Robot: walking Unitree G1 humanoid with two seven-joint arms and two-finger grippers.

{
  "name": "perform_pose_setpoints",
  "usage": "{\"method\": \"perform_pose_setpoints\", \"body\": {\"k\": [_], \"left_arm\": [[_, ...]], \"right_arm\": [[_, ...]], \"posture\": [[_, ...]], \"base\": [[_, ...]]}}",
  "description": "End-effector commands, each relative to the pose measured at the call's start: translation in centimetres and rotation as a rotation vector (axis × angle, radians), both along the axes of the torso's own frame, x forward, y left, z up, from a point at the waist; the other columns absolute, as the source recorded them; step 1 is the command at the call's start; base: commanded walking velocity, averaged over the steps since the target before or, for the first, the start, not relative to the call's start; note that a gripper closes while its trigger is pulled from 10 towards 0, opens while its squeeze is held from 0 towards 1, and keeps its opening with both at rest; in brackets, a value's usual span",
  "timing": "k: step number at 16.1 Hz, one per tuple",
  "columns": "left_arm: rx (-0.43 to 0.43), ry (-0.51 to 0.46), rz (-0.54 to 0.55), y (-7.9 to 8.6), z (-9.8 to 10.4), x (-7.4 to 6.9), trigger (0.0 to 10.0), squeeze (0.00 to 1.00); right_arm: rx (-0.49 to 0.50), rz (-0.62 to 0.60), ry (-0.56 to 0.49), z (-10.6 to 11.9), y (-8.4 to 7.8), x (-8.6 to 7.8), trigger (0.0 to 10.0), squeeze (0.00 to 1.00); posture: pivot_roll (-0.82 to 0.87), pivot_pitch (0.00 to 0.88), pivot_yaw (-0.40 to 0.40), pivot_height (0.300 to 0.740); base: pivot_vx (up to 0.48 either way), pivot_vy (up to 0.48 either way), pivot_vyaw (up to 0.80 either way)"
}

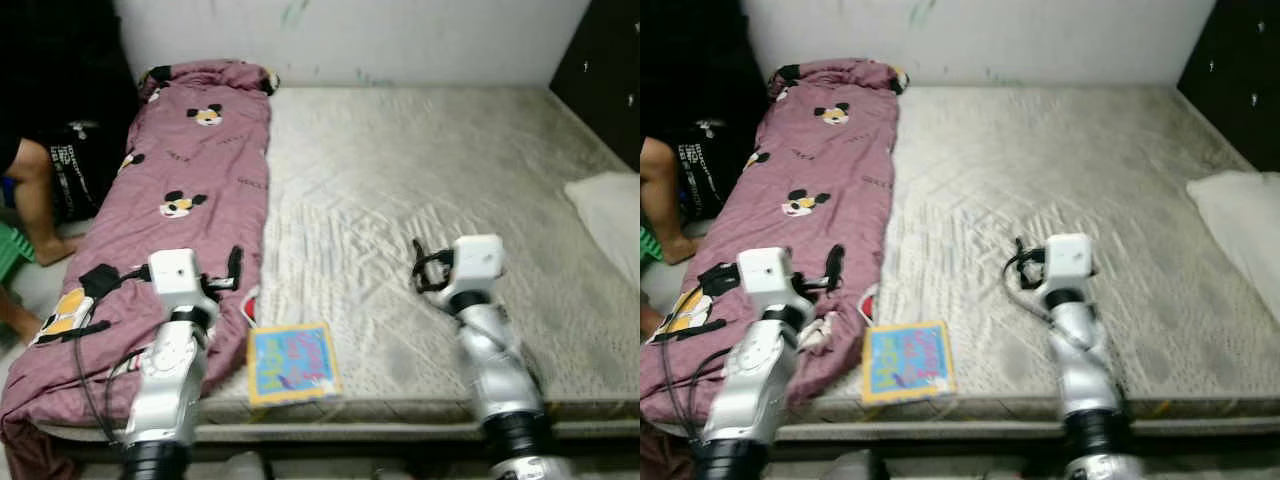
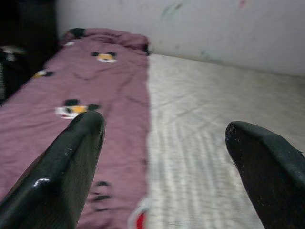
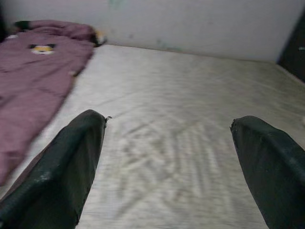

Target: Clean up the room

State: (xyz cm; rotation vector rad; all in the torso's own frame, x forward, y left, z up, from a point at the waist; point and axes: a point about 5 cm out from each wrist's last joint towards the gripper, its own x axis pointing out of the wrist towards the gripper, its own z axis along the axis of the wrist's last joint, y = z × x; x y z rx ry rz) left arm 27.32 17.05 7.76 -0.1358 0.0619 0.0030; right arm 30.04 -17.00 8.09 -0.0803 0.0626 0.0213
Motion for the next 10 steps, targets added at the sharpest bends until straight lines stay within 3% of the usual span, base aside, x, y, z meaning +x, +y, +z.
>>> {"method": "perform_pose_setpoints", "body": {"k": [1, 3, 7, 10], "left_arm": [[0.001, 0.003, 0.007, 0.28, 0.11, 0.12, 10.0, 0.0], [-0.008, 0.0, 0.011, 0.34, 0.09, 0.14, 10.0, 0.0], [0.001, 0.006, 0.018, 0.44, 0.09, 0.16, 10.0, 0.0], [0.008, 0.008, 0.039, 0.67, 0.16, 0.25, 10.0, 0.0]], "right_arm": [[0.0, -0.007, 0.0, 0.08, -0.12, 0.07, 10.0, 0.0], [0.0, -0.007, 0.001, 0.07, -0.13, 0.08, 10.0, 0.0], [0.002, -0.006, 0.004, 0.05, -0.08, 0.14, 10.0, 0.0], [0.003, -0.007, 0.003, 0.16, -0.09, 0.25, 10.0, 0.0]], "posture": [[-0.09, 0.0, 0.022, 0.74], [-0.09, 0.0, 0.021, 0.74], [-0.09, 0.0, 0.02, 0.74], [-0.09, 0.0, 0.019, 0.74]], "base": [[0.0, 0.48, 0.0], [0.0, 0.446, 0.0], [0.0, 0.0, 0.0], [0.0, 0.0, -0.72]]}}
